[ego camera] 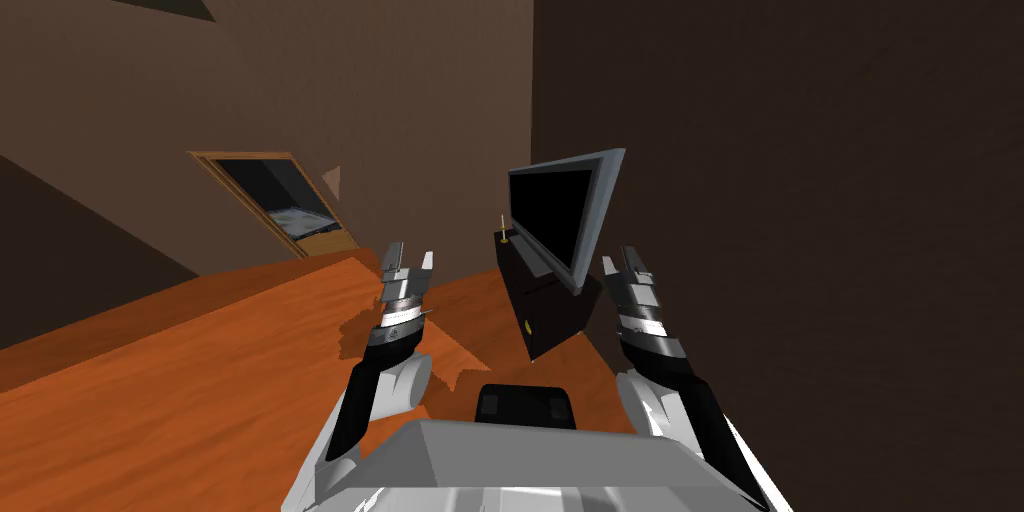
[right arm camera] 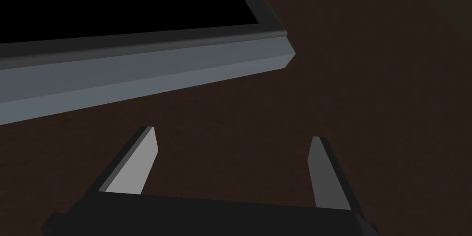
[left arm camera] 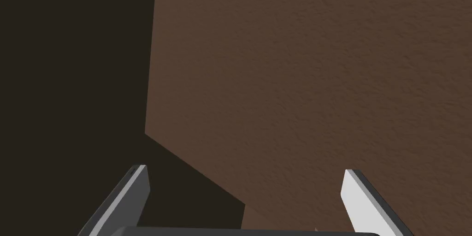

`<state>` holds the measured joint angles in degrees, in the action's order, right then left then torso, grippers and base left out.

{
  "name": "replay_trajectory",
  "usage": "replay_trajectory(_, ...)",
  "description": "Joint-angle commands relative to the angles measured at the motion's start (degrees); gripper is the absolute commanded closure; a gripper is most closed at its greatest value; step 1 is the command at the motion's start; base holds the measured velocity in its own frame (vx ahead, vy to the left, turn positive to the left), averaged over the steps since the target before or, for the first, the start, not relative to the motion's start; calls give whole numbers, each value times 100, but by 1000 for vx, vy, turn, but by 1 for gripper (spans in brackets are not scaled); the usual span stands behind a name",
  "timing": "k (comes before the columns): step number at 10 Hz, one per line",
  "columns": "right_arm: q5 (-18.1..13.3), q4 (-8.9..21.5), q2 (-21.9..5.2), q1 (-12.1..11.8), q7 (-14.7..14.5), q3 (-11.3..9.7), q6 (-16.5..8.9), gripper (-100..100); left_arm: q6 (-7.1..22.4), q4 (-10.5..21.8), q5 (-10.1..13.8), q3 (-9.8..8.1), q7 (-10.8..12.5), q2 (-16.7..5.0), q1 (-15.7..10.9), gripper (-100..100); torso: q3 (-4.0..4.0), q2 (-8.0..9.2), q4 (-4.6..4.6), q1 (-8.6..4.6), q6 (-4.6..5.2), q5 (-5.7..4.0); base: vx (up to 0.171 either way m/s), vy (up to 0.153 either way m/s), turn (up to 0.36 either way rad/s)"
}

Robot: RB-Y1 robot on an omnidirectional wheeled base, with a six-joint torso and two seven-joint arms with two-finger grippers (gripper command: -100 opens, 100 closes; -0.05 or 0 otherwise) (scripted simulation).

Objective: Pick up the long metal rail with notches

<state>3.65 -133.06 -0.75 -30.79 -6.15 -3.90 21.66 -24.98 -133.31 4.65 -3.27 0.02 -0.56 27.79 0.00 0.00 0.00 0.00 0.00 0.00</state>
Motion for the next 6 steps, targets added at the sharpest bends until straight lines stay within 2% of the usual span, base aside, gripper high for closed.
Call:
replay_trajectory(1,-114,103,-285,-62,6,-80,-101,-100,0,0,0,0,0,0,0,0,0,0,0,0,0,0,-16,16,129)
replay_trajectory(4,-382,369,-826,-213,21,-266,-334,-100,0,0,0,0,0,0,-1,0,10,17,4,7,-1,2,-43,28,156)
replay_trajectory(5,-382,369,-826,-213,21,-266,-334,-100,0,0,0,1,0,0,-1,0,10,18,3,9,-2,2,-29,18,58)
replay_trajectory(6,-499,493,-1044,-278,28,-347,-434,-100,0,0,0,0,0,0,0,0,8,13,3,7,0,2,-20,20,112)
